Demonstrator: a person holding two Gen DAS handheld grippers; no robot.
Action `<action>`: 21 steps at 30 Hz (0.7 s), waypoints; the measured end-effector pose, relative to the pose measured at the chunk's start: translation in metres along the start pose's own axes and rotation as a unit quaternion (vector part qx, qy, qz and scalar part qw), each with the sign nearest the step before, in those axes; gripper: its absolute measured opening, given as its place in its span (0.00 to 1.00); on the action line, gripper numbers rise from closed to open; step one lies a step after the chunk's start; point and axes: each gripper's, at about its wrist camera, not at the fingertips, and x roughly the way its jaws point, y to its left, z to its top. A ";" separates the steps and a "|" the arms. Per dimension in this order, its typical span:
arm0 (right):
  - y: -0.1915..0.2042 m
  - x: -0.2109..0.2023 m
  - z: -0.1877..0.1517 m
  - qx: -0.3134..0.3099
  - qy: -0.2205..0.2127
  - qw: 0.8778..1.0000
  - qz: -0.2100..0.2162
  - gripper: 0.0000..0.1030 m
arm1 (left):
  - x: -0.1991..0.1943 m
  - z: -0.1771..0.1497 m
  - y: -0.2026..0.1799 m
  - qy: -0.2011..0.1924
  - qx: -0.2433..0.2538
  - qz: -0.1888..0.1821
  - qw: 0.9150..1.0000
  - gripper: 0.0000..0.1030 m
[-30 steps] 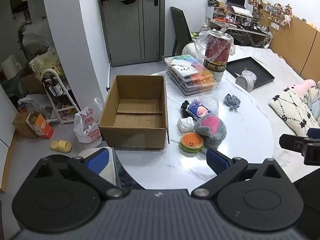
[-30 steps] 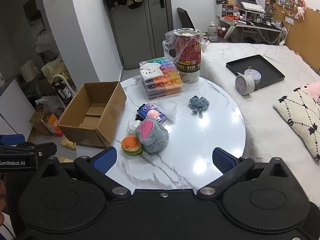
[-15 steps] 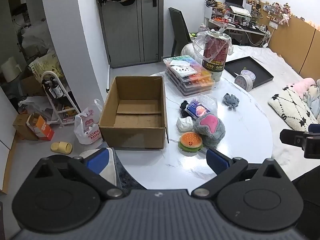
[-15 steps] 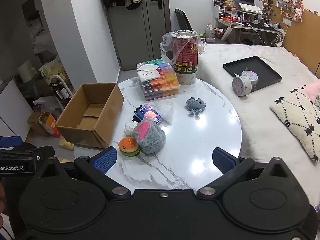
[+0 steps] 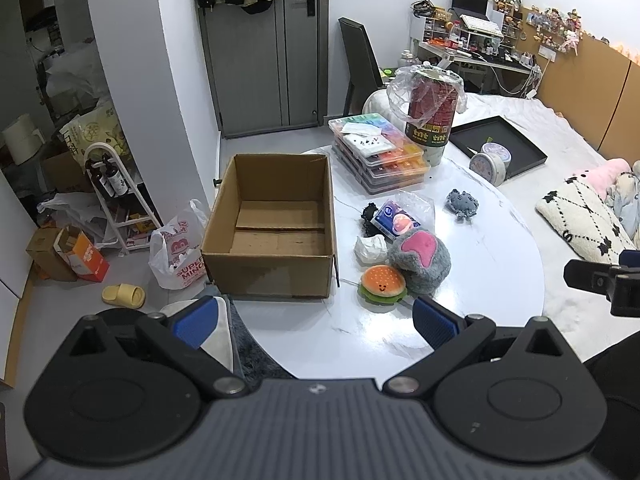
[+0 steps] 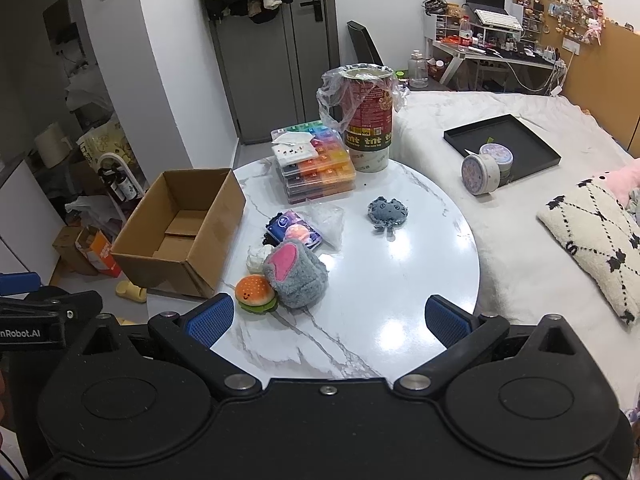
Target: Organize soft objects
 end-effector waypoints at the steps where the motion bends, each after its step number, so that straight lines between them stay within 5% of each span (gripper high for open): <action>1: 0.000 0.000 0.000 0.000 0.000 1.000 0.000 1.00 | 0.000 0.000 0.000 0.000 0.001 0.000 1.000 1.00; 21: 0.004 0.000 -0.005 -0.004 -0.003 1.000 -0.005 1.00 | 0.000 -0.006 0.005 -0.003 0.003 -0.004 1.000 1.00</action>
